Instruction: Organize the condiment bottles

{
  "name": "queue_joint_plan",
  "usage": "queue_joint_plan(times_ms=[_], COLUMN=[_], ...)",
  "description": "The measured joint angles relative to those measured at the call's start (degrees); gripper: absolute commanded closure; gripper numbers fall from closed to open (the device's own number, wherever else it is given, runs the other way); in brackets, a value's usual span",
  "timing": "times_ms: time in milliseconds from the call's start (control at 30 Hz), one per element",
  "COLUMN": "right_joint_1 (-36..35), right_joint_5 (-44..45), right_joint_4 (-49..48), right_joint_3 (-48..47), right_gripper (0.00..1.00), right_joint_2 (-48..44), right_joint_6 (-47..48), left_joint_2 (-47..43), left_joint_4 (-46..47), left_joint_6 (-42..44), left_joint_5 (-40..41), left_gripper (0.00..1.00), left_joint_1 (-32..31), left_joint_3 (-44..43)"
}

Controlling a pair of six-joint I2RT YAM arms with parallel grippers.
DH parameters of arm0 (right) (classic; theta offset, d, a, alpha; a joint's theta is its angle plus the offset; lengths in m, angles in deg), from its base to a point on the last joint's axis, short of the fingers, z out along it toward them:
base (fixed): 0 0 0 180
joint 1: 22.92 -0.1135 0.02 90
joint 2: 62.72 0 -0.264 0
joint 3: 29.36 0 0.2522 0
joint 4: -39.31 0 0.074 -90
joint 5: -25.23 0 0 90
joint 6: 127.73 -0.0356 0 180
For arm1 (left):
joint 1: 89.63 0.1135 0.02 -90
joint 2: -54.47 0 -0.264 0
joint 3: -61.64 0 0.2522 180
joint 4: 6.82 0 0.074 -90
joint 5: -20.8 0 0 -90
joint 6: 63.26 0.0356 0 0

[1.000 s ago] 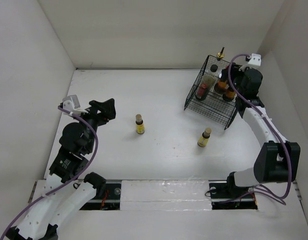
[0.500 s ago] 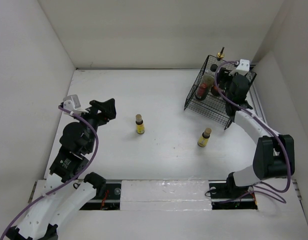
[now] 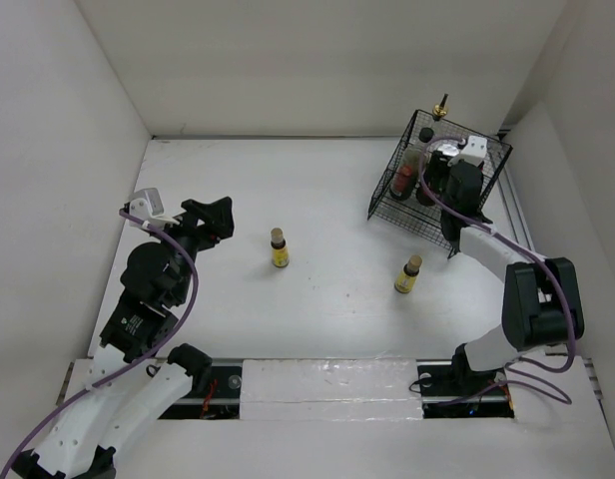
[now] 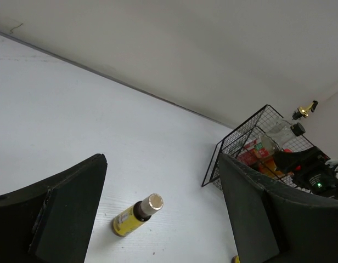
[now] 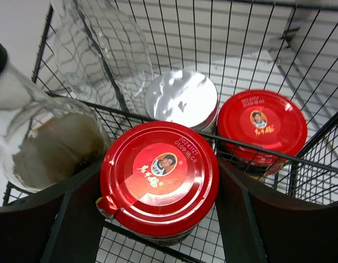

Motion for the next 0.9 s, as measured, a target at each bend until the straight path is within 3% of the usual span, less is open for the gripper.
queue_joint_plan(times_ms=[233, 433, 633, 700, 733, 767, 800, 867, 900], right_joint_1=[-0.11, -0.2, -0.26, -0.74, -1.31, -2.14, -3.43, -6.67, -8.41], right_joint_5=[0.13, -0.02, -1.36, -2.16, -2.6, -2.97, -3.17, -3.5, -3.67], right_joint_4=[1.4, 1.88, 6.54, 7.87, 8.83, 9.81, 10.86, 12.87, 14.95], right_joint_3=[0.96, 0.94, -0.31, -0.66, -0.63, -0.24, 0.55, 3.58, 5.25], right_gripper=[0.21, 0.06, 0.07, 0.25, 0.43, 0.8, 0.88, 0.87, 0.67], right_joint_2=[1.18, -1.14, -9.73, -13.42, -15.65, -17.97, -20.57, -26.53, -29.55], right_joint_6=[-3.06, -4.5, -5.33, -6.23, -6.8, -7.48, -7.96, -9.51, -10.12], left_joint_2=[0.0, 0.0, 0.0, 0.0, 0.0, 0.0, 0.0, 0.0, -0.02], left_joint_4=[0.0, 0.0, 0.0, 0.0, -0.02, 0.0, -0.02, 0.0, -0.02], left_joint_6=[0.0, 0.0, 0.0, 0.0, 0.0, 0.0, 0.0, 0.0, 0.0], left_joint_5=[-0.42, -0.68, -0.7, -0.7, -0.7, -0.7, -0.7, -0.7, -0.7], left_gripper=[0.21, 0.21, 0.21, 0.21, 0.21, 0.21, 0.21, 0.21, 0.21], left_joint_1=[0.0, 0.0, 0.0, 0.0, 0.0, 0.0, 0.0, 0.0, 0.0], left_joint_3=[0.0, 0.0, 0.0, 0.0, 0.0, 0.0, 0.0, 0.0, 0.0])
